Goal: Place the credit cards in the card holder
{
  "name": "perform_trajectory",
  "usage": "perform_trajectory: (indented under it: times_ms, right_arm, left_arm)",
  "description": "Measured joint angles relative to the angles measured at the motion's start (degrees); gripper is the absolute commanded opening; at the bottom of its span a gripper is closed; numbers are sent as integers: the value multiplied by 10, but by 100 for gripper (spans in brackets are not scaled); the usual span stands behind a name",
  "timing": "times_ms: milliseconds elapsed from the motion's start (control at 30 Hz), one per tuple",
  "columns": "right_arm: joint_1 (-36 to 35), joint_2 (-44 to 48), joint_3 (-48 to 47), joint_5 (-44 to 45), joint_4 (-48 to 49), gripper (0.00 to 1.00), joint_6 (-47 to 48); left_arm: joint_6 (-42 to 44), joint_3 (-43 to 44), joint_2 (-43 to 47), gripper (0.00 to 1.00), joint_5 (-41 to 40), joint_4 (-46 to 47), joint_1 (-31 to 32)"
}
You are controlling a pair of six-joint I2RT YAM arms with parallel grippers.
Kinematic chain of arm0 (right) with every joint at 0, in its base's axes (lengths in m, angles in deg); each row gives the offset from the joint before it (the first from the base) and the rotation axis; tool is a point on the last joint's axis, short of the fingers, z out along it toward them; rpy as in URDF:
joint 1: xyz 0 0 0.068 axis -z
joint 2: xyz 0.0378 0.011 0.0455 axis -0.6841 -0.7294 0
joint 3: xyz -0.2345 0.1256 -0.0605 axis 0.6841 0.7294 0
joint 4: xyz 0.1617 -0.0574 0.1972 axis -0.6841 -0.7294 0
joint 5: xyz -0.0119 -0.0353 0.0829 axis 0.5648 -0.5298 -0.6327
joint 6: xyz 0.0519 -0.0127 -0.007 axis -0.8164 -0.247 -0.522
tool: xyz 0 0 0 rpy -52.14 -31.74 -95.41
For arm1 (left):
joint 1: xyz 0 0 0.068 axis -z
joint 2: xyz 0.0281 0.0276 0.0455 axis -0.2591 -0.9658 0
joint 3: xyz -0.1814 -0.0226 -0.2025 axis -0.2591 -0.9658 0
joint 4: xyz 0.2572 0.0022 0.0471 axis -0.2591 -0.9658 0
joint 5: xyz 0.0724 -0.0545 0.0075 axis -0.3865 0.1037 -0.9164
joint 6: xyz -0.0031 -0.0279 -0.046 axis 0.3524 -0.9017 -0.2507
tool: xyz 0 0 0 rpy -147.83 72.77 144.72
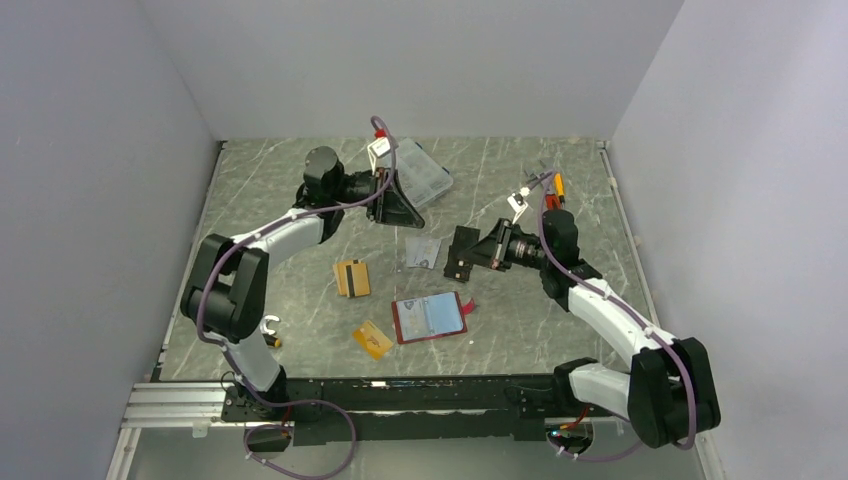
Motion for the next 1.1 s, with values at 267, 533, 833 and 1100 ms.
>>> perform_trajectory:
  times_ms: [267, 533, 833, 1100]
  right_arm:
    - [-27, 46, 38, 53, -62, 0, 31]
    - [-127, 21, 50, 175, -148, 0, 69]
    - [-149, -10, 50, 273, -197, 0, 100]
    - [-169, -28, 50, 309, -199, 0, 108]
  left_arm:
    - [589, 90, 33, 33, -119, -614, 27]
    - [832, -63, 81, 32, -345, -774, 113]
    - [871, -94, 76, 31, -493, -774, 165]
    - [874, -92, 45, 31, -535, -777, 181]
